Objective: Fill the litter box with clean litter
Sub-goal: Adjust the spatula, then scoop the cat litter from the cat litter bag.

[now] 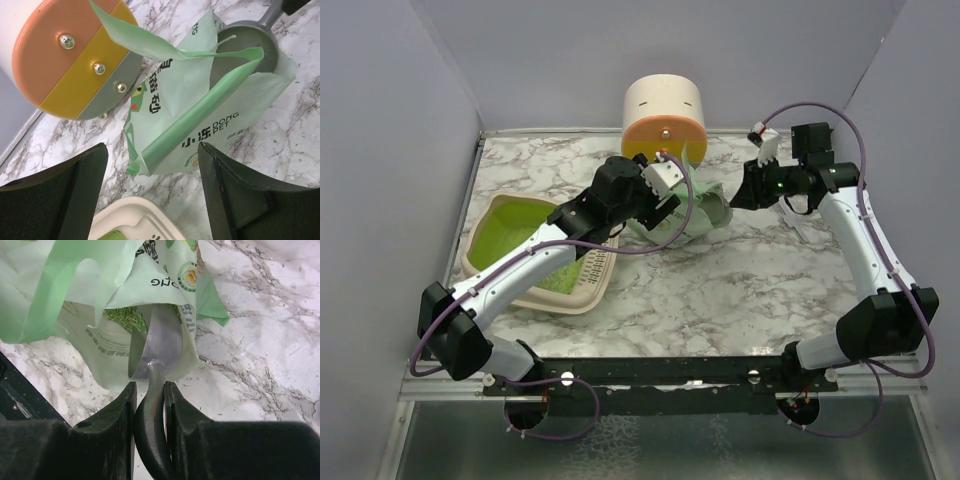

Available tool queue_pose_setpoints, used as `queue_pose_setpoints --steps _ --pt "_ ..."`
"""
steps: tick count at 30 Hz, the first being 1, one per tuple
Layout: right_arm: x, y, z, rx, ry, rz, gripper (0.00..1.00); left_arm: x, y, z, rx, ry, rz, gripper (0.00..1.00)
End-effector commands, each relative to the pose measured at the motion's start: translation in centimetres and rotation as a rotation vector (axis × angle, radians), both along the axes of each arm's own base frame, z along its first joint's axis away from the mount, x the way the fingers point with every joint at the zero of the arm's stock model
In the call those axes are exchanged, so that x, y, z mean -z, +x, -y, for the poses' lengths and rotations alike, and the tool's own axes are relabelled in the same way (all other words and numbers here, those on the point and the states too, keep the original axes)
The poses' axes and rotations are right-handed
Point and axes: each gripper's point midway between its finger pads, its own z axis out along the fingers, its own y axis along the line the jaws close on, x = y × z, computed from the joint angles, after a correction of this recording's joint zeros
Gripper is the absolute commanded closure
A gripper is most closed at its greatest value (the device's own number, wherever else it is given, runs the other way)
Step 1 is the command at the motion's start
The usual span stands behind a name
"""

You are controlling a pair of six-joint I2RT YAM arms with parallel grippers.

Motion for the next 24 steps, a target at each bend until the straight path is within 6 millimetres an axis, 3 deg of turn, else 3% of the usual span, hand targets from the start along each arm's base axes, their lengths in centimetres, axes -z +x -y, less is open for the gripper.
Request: queue_pose_setpoints --steps 1,10,19,22,24 --pt "1.2 1.5 -0.6 -0.004 -0.047 0.049 0.99 -0.4 -0.2 1.2 0.074 -0.044 0.015 0.24" --pt "3.5 2.4 -1.9 -0.011 -0.094 0.049 0.99 0.9 0.3 1.2 0.104 -0.073 -0.011 0.34" --pt "4.6 3.1 -2.6 -0.008 -0.117 0.043 0.99 2.9 0.4 3.0 0.182 -0.115 -0.068 0.39" --pt "5.1 3.3 -2.7 0.001 -0.132 0.043 0.99 3.5 0.1 3.6 0.215 -0.125 -0.092 0.58" --pt "5.6 3.5 -2.8 0.005 -0.137 0.041 0.99 3.4 0.0 3.9 0.225 -0.132 -0.100 0.86"
